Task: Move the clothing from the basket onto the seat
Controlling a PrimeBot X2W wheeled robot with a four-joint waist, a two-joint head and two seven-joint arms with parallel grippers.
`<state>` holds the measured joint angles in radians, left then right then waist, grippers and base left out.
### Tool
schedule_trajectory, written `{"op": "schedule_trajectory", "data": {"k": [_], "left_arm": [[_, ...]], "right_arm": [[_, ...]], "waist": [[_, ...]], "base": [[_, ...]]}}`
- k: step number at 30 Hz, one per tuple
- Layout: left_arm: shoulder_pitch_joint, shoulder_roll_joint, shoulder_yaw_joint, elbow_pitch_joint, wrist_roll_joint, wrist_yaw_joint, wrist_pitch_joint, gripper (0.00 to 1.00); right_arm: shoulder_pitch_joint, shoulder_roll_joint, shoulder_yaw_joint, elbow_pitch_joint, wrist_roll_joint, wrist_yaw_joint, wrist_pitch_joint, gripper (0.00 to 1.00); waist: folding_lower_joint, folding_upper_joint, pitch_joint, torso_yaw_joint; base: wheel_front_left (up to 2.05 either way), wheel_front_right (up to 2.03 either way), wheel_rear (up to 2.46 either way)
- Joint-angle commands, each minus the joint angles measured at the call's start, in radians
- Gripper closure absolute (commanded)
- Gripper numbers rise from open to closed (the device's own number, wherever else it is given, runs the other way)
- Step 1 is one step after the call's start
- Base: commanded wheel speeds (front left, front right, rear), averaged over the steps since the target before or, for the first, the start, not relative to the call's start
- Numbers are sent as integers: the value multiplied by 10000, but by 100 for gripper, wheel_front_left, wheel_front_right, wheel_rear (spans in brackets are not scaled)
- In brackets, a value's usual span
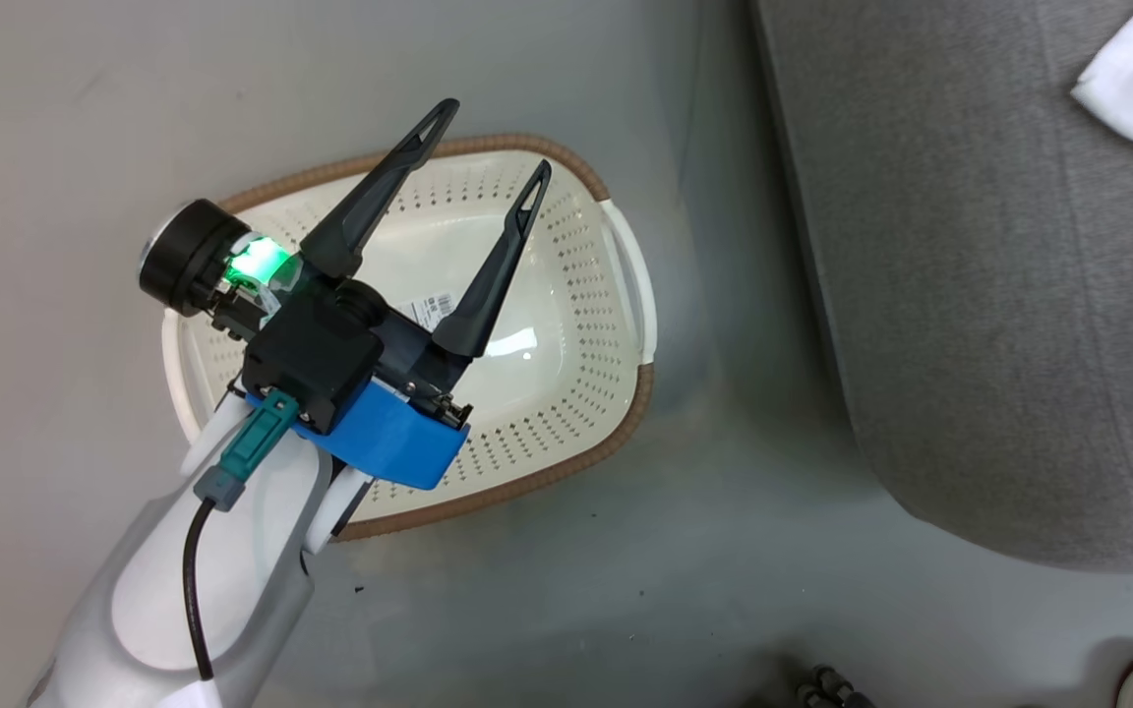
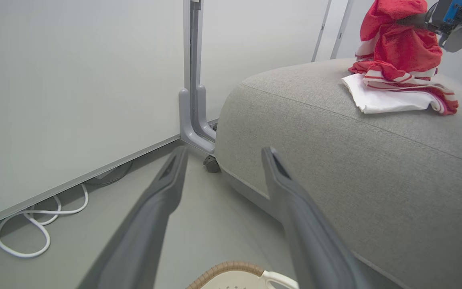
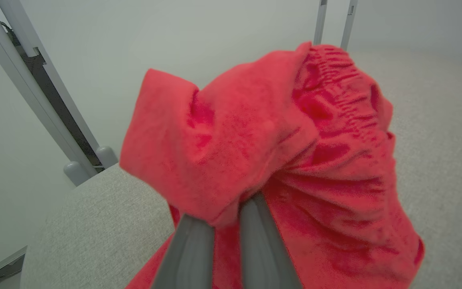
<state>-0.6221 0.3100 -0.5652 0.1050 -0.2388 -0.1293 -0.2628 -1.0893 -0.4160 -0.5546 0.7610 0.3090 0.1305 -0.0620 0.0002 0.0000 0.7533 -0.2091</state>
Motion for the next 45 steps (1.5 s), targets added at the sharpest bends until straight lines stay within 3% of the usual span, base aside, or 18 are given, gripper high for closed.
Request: {"op": "schedule_trajectory", "data": {"k": [1,15,16,17,18,19,26,32,45], "left_arm": [[-223,47,17,-26,25,-14,-30,0],[-322,113,29,122,7,-14,-30,0],[-300,112,36,133,3,-14,-30,0],[-275,111,34,156,1,-14,-30,0],[-255,104,30,176,-10,-14,-30,0],[-238,87,33,190,-26,-14,-30,0],[132,-219,165,426,-169,-14,-30,0],[959,-728,494,773,-434,-14,-30,0],[3203,-1482,1659,1479,-755,-14,-30,0]], "right_arm": [[124,135,-26,108,37,5,-87,100],[15,186,294,1299,176,3,-791,100],[-19,161,338,1349,195,3,-826,85],[-36,133,417,1401,181,3,-840,34],[-49,112,469,1458,171,3,-861,12],[-67,104,513,1506,174,3,-890,0],[305,148,1147,1829,164,3,-1014,0],[1246,283,2002,1765,-70,3,-1261,0],[4478,1303,3640,-184,-177,3,-1275,0]], "waist": [[-2,0,274,142],[-2,0,196,-14],[-2,0,177,-17],[-2,0,153,-20],[-2,0,123,-20],[-2,0,86,-18],[-2,0,-673,39],[-2,0,-2158,223],[-2,0,-5202,738]], "base": [[0,0,0],[0,0,0],[0,0,0],[0,0,0],[0,0,0],[0,0,0],[0,0,0],[0,0,0],[0,0,0]]}}
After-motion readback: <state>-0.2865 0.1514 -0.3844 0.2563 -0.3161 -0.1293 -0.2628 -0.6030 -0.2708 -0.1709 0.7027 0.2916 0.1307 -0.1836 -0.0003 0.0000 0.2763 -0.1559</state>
